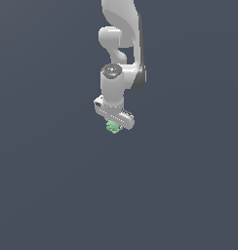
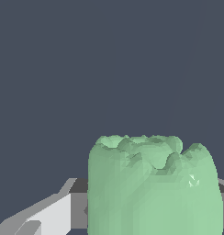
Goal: Pick up the object and move it to a goal position.
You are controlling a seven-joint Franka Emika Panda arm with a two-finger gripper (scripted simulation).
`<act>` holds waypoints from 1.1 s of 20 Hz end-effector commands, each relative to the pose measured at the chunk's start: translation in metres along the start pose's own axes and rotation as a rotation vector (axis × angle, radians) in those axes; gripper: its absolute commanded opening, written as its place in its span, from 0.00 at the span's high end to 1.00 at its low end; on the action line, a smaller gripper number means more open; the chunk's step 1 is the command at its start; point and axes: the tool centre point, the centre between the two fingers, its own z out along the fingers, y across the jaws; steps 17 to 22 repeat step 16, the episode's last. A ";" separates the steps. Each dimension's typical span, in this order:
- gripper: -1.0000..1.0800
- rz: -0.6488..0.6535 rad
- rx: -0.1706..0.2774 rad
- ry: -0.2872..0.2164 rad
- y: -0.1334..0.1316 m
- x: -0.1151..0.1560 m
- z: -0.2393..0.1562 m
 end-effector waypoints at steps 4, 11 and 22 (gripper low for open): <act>1.00 0.000 0.000 0.000 0.007 -0.015 -0.031; 1.00 0.000 -0.001 0.000 0.011 -0.025 -0.053; 1.00 0.000 -0.001 0.000 0.011 -0.026 -0.058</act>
